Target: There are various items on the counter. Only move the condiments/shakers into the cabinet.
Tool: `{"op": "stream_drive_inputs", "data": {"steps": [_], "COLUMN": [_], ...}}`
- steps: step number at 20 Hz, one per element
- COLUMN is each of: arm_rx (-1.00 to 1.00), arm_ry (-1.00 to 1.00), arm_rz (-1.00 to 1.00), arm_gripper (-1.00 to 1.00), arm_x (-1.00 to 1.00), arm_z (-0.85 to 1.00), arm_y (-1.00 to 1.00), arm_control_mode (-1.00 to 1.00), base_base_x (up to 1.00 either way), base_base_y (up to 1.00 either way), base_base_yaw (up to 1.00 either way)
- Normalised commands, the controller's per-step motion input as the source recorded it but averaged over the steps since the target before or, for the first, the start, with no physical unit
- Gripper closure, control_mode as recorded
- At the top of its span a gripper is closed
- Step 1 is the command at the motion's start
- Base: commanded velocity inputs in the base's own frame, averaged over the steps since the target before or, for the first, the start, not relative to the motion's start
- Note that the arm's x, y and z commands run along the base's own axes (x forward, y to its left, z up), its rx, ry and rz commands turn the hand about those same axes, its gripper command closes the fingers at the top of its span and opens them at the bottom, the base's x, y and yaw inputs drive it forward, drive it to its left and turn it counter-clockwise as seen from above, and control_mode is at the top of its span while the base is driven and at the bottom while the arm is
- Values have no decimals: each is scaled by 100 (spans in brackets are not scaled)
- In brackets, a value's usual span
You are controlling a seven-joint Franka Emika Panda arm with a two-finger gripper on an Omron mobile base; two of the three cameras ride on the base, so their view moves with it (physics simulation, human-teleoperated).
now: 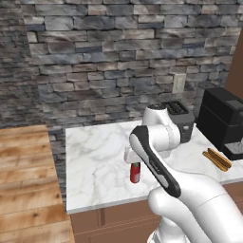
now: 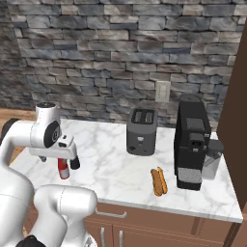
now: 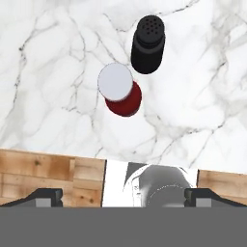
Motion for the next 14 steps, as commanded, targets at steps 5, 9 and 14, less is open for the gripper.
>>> {"op": "stream_drive_inputs", "data": {"steps": [5, 9, 14], "arm_rx": [0, 0, 0], "arm_ry": [-10, -10, -3], "arm_rz": [0, 0, 0], "arm_gripper": [-100, -100, -100], "arm_x": [0, 13, 17], "arm_z": [-19, -14, -10], "arm_y": [13, 3, 0], "arm_control_mode": [-100, -100, -100], "base_base_x": [0, 0, 0], "base_base_y": [0, 0, 0], "base_base_yaw": [0, 0, 0]}}
